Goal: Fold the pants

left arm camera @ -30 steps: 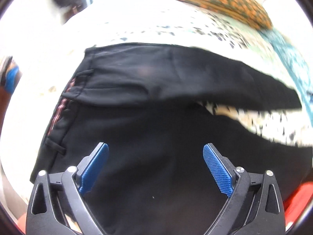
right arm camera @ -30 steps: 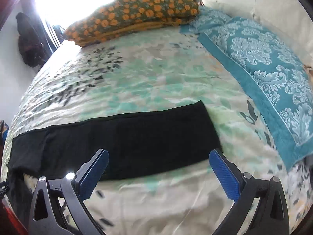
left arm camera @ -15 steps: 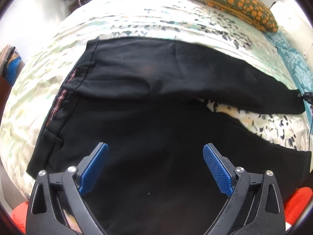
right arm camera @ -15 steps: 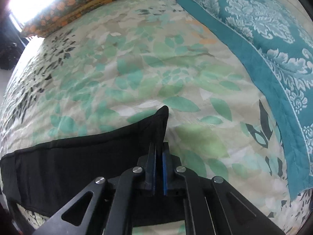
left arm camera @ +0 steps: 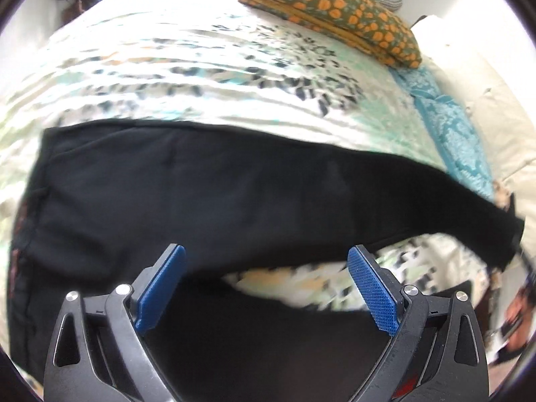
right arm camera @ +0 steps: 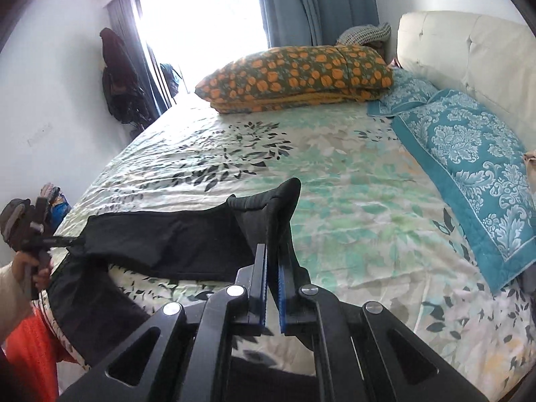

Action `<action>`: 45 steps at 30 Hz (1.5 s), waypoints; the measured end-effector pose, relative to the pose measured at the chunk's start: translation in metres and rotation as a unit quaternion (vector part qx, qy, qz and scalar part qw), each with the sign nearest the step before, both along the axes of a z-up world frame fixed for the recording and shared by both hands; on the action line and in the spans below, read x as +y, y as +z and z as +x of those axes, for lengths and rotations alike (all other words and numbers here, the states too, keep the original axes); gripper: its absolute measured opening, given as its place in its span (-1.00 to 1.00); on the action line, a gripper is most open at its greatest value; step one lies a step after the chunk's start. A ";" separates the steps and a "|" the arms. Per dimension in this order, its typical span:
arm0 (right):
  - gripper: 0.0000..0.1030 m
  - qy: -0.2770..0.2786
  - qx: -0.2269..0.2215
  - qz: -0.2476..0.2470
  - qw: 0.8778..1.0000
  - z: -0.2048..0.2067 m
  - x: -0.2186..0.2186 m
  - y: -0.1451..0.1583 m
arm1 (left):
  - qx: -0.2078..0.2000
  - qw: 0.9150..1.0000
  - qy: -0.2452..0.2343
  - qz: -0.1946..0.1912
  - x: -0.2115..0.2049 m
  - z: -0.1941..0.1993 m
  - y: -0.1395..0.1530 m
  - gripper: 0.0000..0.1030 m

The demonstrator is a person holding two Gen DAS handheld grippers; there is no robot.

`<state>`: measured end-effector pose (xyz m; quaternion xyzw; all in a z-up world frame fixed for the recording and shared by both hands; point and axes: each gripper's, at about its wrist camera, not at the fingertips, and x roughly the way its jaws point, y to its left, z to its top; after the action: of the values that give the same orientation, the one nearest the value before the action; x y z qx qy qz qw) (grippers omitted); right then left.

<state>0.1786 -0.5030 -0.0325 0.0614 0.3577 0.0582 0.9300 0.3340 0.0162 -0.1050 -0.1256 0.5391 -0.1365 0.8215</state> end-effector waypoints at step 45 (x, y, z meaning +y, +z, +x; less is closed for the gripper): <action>-0.88 0.050 -0.091 -0.170 0.980 -0.107 -0.024 0.006 | -0.179 0.984 0.005 -0.014 -0.099 -0.157 0.039 -0.87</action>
<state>0.0718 -0.5272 -0.0260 -0.1214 0.2788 0.0484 0.9514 0.1766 -0.0831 -0.0656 -0.1133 0.3806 -0.1600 0.9037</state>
